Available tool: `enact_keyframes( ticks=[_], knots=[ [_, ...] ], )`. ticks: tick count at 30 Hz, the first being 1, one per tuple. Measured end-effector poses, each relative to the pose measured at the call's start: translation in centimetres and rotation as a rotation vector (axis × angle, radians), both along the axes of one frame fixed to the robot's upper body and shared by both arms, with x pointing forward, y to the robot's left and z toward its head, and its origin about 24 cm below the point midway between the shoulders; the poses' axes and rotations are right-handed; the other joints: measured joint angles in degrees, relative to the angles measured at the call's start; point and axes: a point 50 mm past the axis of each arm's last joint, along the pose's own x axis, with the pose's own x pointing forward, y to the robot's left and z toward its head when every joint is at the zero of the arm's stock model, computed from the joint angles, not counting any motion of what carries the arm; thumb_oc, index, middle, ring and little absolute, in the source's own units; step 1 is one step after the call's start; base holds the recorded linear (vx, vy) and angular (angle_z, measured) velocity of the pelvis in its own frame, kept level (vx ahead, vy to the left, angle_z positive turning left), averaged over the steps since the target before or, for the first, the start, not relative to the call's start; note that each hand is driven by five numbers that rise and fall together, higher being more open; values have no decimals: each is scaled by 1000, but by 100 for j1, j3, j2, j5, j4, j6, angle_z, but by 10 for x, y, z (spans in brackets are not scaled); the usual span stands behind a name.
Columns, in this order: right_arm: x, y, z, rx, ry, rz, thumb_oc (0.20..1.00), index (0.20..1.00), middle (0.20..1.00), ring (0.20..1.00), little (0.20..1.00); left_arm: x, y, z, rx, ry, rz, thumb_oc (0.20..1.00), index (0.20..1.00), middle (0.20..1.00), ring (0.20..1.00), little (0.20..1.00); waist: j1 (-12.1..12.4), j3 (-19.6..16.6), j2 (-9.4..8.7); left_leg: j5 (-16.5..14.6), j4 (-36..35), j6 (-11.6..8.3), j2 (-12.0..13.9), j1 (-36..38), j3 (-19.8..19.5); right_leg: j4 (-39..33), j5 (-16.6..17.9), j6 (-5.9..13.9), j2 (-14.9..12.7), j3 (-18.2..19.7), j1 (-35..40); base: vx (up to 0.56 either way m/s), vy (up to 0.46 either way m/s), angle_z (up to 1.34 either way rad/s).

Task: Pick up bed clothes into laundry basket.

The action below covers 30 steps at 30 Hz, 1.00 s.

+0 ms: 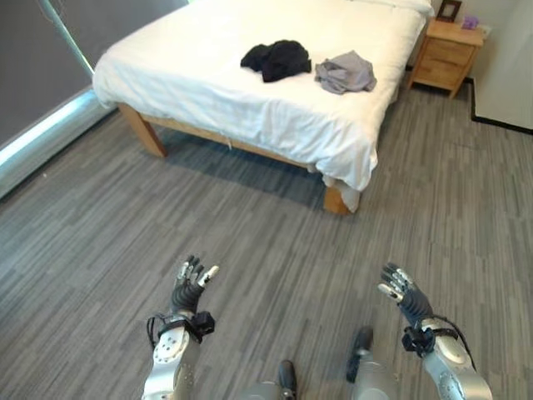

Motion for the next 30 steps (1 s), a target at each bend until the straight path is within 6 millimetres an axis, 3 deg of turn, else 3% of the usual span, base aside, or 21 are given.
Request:
enact_keyframes(
  ticks=[2,3,4,5,6,8,9,11,14,15,16,17,18,20,22,24,25,26,28,29,30],
  knots=[
    [-2,-1,-2,6,10,-3,1000,1000,1000,1000,1000,-3,-4,-2,-2,9,-14,1000,1000,1000,1000,1000,19,-118,-15,-217,87,-140,62,204,-141,214,86,-183,173,-143,391,636,-306,43],
    [-1,0,-3,16,13,-7,1000,1000,1000,1000,1000,-8,-6,-5,0,23,-27,1000,1000,1000,1000,1000,59,-110,-69,-391,573,-654,199,154,-148,584,-199,-439,390,-196,745,567,-354,66],
    [0,-1,-7,37,31,-24,1000,1000,1000,1000,1000,-6,-5,-2,-2,11,-29,1000,1000,1000,1000,1000,31,-80,-190,-537,2012,-788,266,-523,-96,887,-755,-960,468,-281,881,410,-346,86],
    [-1,-3,-9,57,39,-45,1000,1000,1000,1000,1000,-1,-10,2,-15,-13,-40,1000,1000,1000,1000,1000,9,-78,-255,-478,3412,-882,435,-1244,60,765,-826,-1178,515,-261,963,287,-256,36],
    [3,-10,-2,77,-2,-72,1000,1000,1000,1000,1000,-9,-12,-3,-23,4,-44,1000,1000,1000,1000,1000,397,-109,-186,412,4961,-1074,944,-1989,287,695,-1029,-1339,811,-185,1166,290,-254,-14],
    [6,-9,1,72,-18,-65,1000,1000,1000,1000,1000,-10,-7,-2,-8,10,-34,1000,1000,1000,1000,1000,558,-123,-222,891,5353,-1094,1311,-2035,494,533,-927,-1431,986,-255,1367,478,-173,-48],
    [10,-10,4,70,-31,-68,1000,1000,1000,1000,1000,-8,-6,0,-9,0,-33,1000,1000,1000,1000,1000,535,-112,-278,684,5319,-1225,1398,-2111,475,479,-1205,-1529,1064,-219,1496,663,-109,2],
    [15,-12,5,66,-32,-94,1000,1000,1000,1000,1000,2,-12,9,-15,-48,-55,1000,1000,1000,1000,1000,608,-57,-300,421,4506,-1269,1634,-2064,624,248,-1214,-1636,1248,-204,1719,534,45,6],
    [22,-9,11,78,-65,-88,1000,1000,1000,1000,1000,0,-16,11,-16,-58,-87,1000,1000,1000,1000,1000,853,75,-399,473,2010,-1182,1697,-1881,880,-265,-1192,-1470,1482,-128,2235,661,203,-26],
    [22,-9,11,70,-63,-76,1000,1000,1000,1000,1000,-5,-15,7,-10,-38,-91,1000,1000,1000,1000,1000,866,48,-262,569,432,-1114,1628,-1817,718,-561,-1278,-1264,1695,-154,2549,600,181,-13],
    [22,-9,11,68,-60,-74,1000,1000,1000,1000,1000,-7,-15,4,-11,-24,-89,1000,1000,1000,1000,1000,892,49,-161,589,-342,-1105,1568,-1753,389,-624,-1327,-1189,1800,-99,2733,795,223,-39],
    [22,-8,9,67,-52,-69,1000,1000,1000,1000,1000,-9,-14,3,-10,-17,-83,1000,1000,1000,1000,1000,1009,60,-30,608,-363,-1093,1558,-1865,-18,-638,-1358,-1186,1868,-19,2937,393,107,-60],
    [21,-8,7,68,-47,-68,1000,1000,1000,1000,1000,-12,-12,2,-9,-11,-78,1000,1000,1000,1000,1000,1099,-1,1,649,-354,-1083,1517,-1932,59,-704,-1385,-1137,1865,55,3074,561,181,-67],
    [20,-4,9,77,-53,-61,1000,1000,1000,1000,1000,-17,-9,2,-8,-12,-62,1000,1000,1000,1000,1000,1162,-153,65,719,-7,-945,1407,-1820,389,-736,-1659,-860,1738,248,3395,522,232,-58],
    [21,12,7,110,-51,-21,1000,1000,1000,1000,1000,-22,0,2,3,-8,-27,1000,1000,1000,1000,1000,1207,-296,-233,1140,336,-726,1198,-1699,626,-473,-1856,-588,1362,438,3547,530,331,-66],
    [19,26,5,116,-47,37,1000,1000,1000,1000,1000,-20,-6,2,1,-9,-59,1000,1000,1000,1000,1000,1195,-410,-230,1387,393,-424,1080,-1428,708,1009,-1865,-587,911,485,3054,280,236,-38],
    [17,35,5,140,-47,48,1000,1000,1000,1000,1000,-20,-8,2,15,-1,-88,1000,1000,1000,1000,1000,1151,-504,-355,1357,370,-339,903,-1238,758,2375,-1860,-575,411,515,2525,274,320,2],
    [15,38,5,156,-50,51,1000,1000,1000,1000,1000,-17,-10,4,22,-9,-106,1000,1000,1000,1000,1000,1139,-565,-443,1305,286,-278,747,-1128,776,2667,-1879,-535,198,522,2350,571,556,16],
    [22,52,11,195,-85,71,1000,1000,1000,1000,1000,-5,-14,14,49,-54,-135,1000,1000,1000,1000,1000,1013,-443,-482,732,399,13,390,-857,899,3981,-571,-277,-415,691,1611,514,436,22],
    [28,54,16,192,-104,84,1000,1000,1000,1000,1000,-5,-13,14,74,-45,-152,1000,1000,1000,1000,1000,984,-323,-382,760,245,56,329,-568,869,4799,-129,-213,-739,668,1250,316,112,28],
    [27,60,14,198,-94,105,1000,1000,1000,1000,1000,-6,-16,12,85,-30,-183,1000,1000,1000,1000,1000,847,-344,-219,718,98,85,262,-314,794,5096,-432,-203,-910,479,975,468,120,16]
  ],
)
